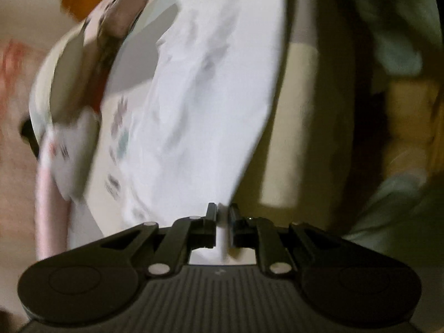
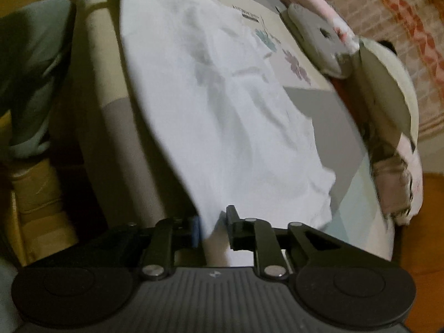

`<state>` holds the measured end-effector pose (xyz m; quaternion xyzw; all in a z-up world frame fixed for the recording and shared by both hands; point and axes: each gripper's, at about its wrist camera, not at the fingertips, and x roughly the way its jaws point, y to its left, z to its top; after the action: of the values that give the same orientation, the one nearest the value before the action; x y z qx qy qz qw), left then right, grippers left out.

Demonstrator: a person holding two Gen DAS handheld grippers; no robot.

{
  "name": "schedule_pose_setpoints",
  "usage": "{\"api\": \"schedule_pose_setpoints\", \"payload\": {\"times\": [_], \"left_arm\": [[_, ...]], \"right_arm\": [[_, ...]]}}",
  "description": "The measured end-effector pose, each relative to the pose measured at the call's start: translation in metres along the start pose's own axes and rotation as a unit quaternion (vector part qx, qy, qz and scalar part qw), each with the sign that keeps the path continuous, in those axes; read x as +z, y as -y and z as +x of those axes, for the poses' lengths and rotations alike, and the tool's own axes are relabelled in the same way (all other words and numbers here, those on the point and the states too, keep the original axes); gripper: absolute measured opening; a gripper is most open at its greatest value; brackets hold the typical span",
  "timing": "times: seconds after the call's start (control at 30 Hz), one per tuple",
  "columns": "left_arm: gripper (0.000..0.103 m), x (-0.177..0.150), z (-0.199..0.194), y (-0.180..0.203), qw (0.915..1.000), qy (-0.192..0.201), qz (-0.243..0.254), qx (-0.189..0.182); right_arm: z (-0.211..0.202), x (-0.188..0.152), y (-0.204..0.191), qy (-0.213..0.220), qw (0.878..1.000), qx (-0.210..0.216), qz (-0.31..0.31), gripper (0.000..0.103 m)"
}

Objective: Fold clothes

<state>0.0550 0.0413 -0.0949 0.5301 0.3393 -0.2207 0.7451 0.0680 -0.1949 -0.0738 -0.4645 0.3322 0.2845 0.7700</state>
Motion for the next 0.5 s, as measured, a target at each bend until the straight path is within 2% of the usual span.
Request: {"api": "schedule_pose_setpoints", "payload": {"times": [0.07,0.13,0.23,0.27,0.33,0.37,0.5], "left_arm": [[0.013,-0.009,-0.009,-0.023,0.9973,0.003,-0.072,-0.012],[0.016,-0.016,-0.011,-0.051,0.9875,0.013,-0.156,-0.020],[0.038,-0.023,-0.003,-0.086,0.9584,0.046,-0.278,-0.048],[0.041,-0.025,0.004,-0.091,0.9489,0.054,-0.306,-0.057],[0.043,-0.027,0.017,-0.101,0.9282,0.067,-0.358,-0.074],[0.043,-0.031,0.025,-0.104,0.9208,0.064,-0.377,-0.077],[0.043,-0.047,0.051,-0.107,0.8996,0.053,-0.427,-0.077]], "right_arm": [[-0.010,-0.009,0.013,0.005,0.999,0.009,0.031,0.028],[-0.020,-0.015,0.027,0.017,0.997,0.021,0.074,0.039],[-0.024,-0.008,0.051,0.041,0.989,0.025,0.138,0.049],[-0.024,-0.003,0.056,0.049,0.987,0.024,0.153,0.049],[-0.024,0.006,0.065,0.065,0.982,0.023,0.178,0.052],[-0.025,0.011,0.067,0.074,0.979,0.024,0.186,0.054],[-0.031,0.022,0.077,0.102,0.970,0.043,0.216,0.061]]}}
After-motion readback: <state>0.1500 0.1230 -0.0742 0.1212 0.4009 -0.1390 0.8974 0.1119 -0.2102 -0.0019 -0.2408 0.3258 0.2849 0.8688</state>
